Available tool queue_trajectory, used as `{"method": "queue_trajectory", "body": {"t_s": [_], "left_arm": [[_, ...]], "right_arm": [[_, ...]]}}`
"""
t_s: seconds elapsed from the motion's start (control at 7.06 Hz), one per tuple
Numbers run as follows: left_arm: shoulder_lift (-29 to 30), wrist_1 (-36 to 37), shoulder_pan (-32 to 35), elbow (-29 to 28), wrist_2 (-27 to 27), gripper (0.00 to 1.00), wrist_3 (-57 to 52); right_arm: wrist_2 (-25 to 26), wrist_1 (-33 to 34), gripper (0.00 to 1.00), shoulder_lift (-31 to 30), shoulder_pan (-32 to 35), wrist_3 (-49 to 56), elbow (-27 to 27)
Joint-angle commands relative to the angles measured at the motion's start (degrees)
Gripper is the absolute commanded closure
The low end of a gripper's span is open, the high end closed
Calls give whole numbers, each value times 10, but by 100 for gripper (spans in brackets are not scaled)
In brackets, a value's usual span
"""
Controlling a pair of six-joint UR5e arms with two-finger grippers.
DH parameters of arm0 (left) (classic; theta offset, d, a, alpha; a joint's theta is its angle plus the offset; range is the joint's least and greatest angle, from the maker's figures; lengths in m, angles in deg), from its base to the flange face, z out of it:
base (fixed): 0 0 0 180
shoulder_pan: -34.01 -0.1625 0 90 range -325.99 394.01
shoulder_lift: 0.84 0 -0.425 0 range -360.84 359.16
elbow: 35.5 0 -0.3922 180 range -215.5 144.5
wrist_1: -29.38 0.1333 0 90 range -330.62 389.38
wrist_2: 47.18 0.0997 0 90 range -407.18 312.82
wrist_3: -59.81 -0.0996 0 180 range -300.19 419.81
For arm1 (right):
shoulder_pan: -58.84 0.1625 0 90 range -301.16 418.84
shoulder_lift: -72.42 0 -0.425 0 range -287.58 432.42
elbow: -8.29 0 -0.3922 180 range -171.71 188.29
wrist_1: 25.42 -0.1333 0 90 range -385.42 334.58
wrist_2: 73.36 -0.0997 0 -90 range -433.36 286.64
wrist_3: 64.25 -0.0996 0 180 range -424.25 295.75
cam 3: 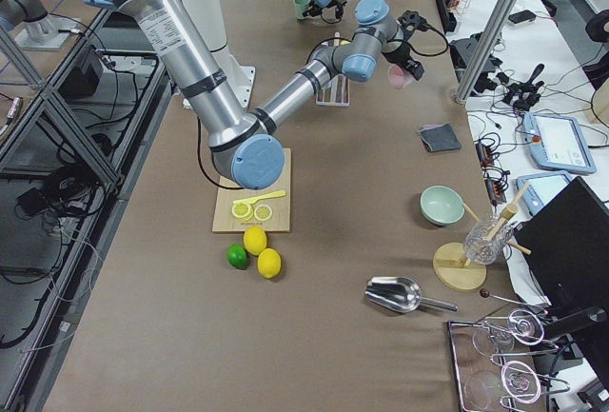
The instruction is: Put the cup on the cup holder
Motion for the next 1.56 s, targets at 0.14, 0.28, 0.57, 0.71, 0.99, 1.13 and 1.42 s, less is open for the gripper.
{"method": "queue_trajectory", "body": {"t_s": [0.14,0.28,0.57,0.71,0.99,1.13,1.42], "left_arm": [[5,8,17,9,-2,100,-1],[6,8,31,26,-2,100,-1],[16,7,79,41,-19,100,-1],[30,4,103,40,-21,100,1],[45,-41,138,39,-44,100,8],[48,-106,150,39,-58,100,41],[49,-323,159,2,-71,100,171]], "right_arm": [[103,-234,100,-39,-72,-124,-2],[137,-298,100,-55,-98,-133,-9],[203,-518,100,-58,-169,-146,-86],[218,-571,100,-59,-196,-142,-99],[284,-668,100,-48,-229,-81,-148],[295,-684,100,-30,-233,-64,-182],[325,-688,100,-7,-221,-52,-202]]}}
